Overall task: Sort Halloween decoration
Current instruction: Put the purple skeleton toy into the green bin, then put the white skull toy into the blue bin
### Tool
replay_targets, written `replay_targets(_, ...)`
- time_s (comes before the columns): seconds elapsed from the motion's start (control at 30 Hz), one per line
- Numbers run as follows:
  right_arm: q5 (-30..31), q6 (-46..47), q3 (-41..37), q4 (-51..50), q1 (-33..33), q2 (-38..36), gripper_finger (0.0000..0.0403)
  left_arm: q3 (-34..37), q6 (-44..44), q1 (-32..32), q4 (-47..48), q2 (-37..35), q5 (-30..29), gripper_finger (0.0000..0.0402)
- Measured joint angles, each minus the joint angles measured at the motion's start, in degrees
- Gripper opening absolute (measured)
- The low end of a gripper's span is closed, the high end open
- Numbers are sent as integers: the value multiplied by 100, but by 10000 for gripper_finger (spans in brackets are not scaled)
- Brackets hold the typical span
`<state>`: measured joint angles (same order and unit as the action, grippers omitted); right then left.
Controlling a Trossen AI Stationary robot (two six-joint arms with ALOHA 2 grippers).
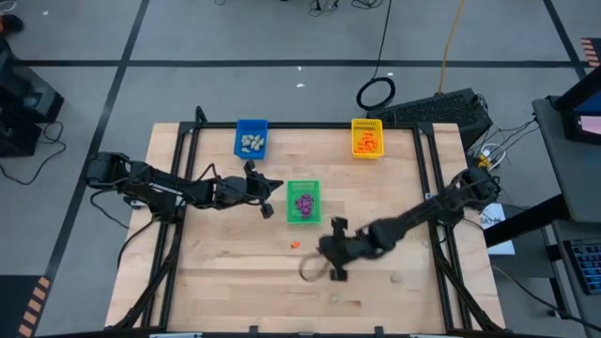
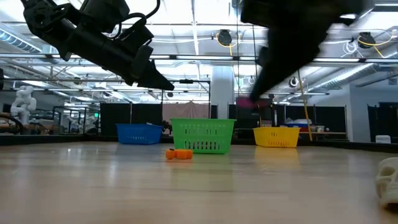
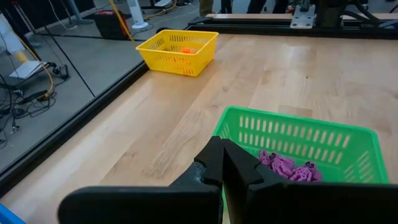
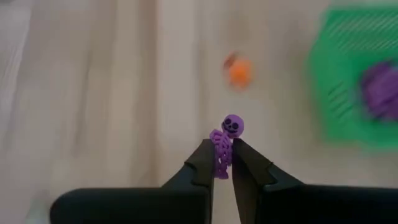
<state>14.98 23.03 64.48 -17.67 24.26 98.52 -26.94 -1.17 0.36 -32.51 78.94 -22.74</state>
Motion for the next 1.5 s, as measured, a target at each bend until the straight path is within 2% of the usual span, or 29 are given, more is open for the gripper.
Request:
replay_targets(0.17, 2, -524, 318, -113, -792, -20, 17, 0, 0, 0, 2, 0, 2, 2)
replay_targets(0.43, -91, -1383, 335, -57, -2018, 242, 17, 0, -2, 0, 11, 0, 10, 2)
replay_targets(0.7, -463, -1596, 333, 203, -2531, 572, 30, 0, 0, 0, 9, 0, 146, 2)
replay_targets(0.97, -460, -1603, 329, 281, -2646, 645, 109, 0, -2, 0, 68, 0, 149, 2)
replay_targets(1.17, -417, -1580, 338, 145, -2476, 12, 150, 0, -2, 0, 65, 2, 149, 2)
replay_targets(1.3, -422, -1524, 337, -299, -2160, -449, 129, 0, -3, 0, 71, 2, 149, 2)
replay_targets(1.5, -437, -770, 149, -1485, -1443, -850, 47, 0, -4, 0, 116, 2, 149, 2)
